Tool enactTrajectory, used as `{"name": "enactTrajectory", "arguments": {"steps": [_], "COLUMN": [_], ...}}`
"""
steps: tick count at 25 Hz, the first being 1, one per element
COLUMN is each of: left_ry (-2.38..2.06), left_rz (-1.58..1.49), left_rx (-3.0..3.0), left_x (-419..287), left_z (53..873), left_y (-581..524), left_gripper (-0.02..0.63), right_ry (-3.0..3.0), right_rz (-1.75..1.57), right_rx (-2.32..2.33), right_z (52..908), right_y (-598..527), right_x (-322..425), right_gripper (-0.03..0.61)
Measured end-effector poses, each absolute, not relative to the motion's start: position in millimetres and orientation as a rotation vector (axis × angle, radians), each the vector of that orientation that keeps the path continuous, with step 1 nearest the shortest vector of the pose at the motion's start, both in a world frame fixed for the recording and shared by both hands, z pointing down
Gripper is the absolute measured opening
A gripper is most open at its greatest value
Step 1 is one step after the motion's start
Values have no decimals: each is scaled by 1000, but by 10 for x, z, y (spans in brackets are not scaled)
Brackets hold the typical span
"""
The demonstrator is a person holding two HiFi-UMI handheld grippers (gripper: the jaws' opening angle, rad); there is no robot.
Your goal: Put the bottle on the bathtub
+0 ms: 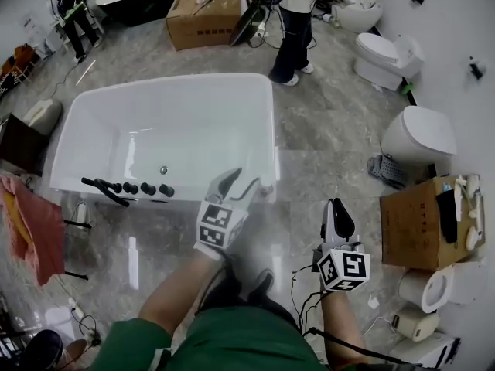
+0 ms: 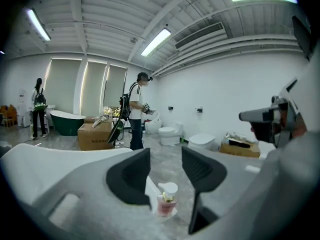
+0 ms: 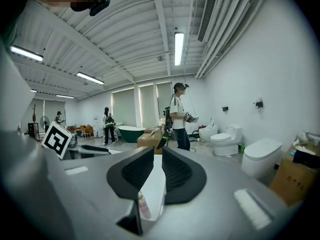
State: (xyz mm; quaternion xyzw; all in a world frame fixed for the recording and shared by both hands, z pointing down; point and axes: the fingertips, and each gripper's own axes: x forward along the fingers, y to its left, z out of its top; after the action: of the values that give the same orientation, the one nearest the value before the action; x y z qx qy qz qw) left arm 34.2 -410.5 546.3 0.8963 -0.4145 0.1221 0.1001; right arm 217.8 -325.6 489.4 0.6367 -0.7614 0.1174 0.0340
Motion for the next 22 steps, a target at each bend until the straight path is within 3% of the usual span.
{"name": "enactTrajectory", "arguments": {"steps": [16, 22], "left_ry": [-1186, -1137], "left_rz": [192, 68], "left_rx": [2763, 2786], "left_x": [231, 334], "left_z": [4045, 3574], "left_y": [-3331, -3140], "left_gripper": [199, 202], "right_ry": [-2496, -2516], "right_rz": [122, 53], "right_rx": [1980, 2001], "right_z": [3746, 3475], "right_y": [-2897, -2799], "right_x": [1861, 1890], "right_gripper": [55, 92]}}
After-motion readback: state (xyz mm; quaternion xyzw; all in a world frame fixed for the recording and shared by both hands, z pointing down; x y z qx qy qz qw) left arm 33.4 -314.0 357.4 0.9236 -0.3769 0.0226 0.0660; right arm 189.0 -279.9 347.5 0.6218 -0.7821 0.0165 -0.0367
